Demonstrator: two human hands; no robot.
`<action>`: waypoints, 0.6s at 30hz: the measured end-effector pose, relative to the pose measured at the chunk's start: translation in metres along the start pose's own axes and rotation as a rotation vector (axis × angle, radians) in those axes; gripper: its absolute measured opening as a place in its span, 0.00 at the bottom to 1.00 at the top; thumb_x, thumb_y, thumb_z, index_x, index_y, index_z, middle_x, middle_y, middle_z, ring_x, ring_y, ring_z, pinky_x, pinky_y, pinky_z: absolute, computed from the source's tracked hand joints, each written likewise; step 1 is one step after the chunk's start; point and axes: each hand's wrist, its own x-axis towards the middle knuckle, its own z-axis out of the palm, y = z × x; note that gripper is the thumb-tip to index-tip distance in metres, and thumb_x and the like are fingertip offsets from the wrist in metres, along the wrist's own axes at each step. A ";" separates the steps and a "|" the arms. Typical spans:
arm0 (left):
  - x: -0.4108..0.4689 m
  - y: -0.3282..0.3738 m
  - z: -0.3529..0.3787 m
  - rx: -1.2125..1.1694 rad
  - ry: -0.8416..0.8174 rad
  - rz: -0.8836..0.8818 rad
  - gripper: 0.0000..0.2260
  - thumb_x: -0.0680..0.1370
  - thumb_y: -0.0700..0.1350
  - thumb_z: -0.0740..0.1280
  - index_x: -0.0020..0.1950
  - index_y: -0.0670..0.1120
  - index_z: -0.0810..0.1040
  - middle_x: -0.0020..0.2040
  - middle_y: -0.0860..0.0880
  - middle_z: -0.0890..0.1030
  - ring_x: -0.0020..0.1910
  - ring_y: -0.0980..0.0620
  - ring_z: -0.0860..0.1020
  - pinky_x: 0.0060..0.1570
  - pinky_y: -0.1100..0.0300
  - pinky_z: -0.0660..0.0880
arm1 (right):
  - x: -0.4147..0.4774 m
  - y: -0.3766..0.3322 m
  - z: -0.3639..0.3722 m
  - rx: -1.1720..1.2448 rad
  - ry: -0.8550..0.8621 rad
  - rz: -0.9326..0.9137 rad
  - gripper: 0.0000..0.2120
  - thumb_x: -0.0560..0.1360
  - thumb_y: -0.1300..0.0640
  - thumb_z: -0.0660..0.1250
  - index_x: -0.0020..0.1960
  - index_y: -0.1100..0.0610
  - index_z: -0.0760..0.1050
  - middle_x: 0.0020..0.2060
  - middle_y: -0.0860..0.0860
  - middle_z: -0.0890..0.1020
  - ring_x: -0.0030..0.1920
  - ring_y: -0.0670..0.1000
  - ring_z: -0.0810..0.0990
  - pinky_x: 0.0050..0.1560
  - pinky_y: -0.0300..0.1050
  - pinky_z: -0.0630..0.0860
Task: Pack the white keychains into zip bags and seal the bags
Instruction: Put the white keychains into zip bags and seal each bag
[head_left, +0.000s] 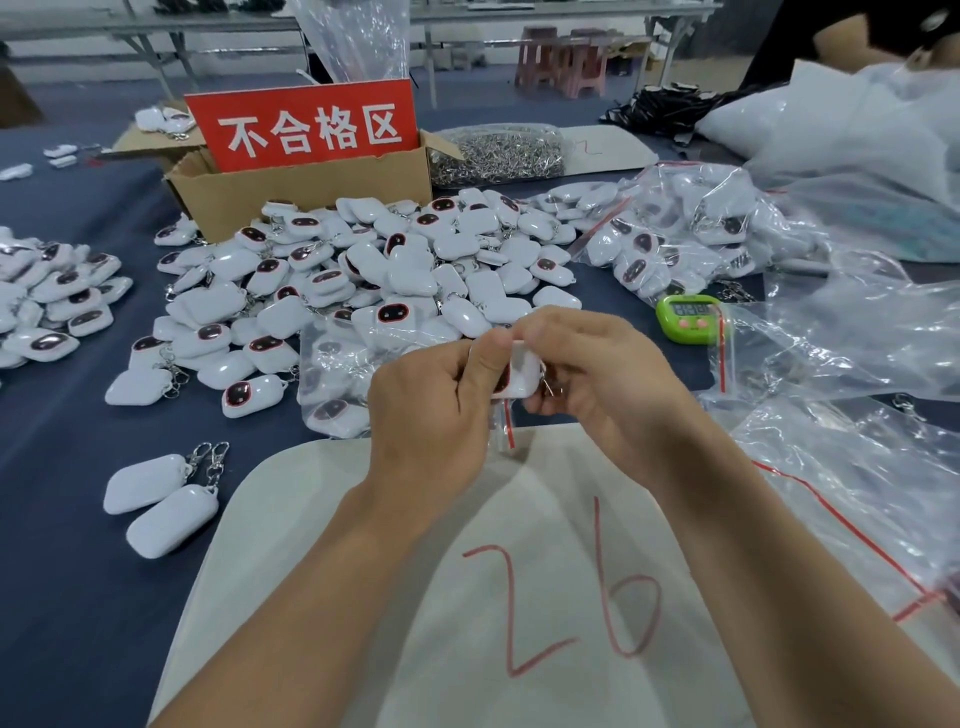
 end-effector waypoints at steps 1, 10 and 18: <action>0.000 0.001 -0.001 -0.006 0.011 0.005 0.28 0.82 0.65 0.56 0.27 0.51 0.71 0.27 0.50 0.75 0.28 0.50 0.73 0.34 0.50 0.71 | -0.001 0.001 0.000 -0.049 -0.017 0.003 0.09 0.73 0.57 0.70 0.47 0.63 0.83 0.37 0.58 0.79 0.34 0.53 0.74 0.35 0.42 0.74; 0.001 -0.006 -0.002 0.372 0.008 -0.105 0.27 0.71 0.73 0.60 0.29 0.50 0.68 0.23 0.55 0.70 0.28 0.57 0.69 0.33 0.56 0.60 | 0.006 0.009 -0.021 -0.239 0.528 -0.007 0.08 0.76 0.58 0.72 0.39 0.58 0.85 0.26 0.53 0.76 0.24 0.48 0.63 0.28 0.42 0.61; 0.000 -0.002 0.004 0.632 -0.080 -0.014 0.18 0.75 0.62 0.57 0.34 0.52 0.74 0.26 0.53 0.70 0.30 0.47 0.70 0.30 0.59 0.54 | 0.006 0.014 -0.009 -0.379 0.410 0.032 0.05 0.74 0.55 0.75 0.39 0.52 0.86 0.25 0.52 0.80 0.22 0.47 0.69 0.27 0.39 0.68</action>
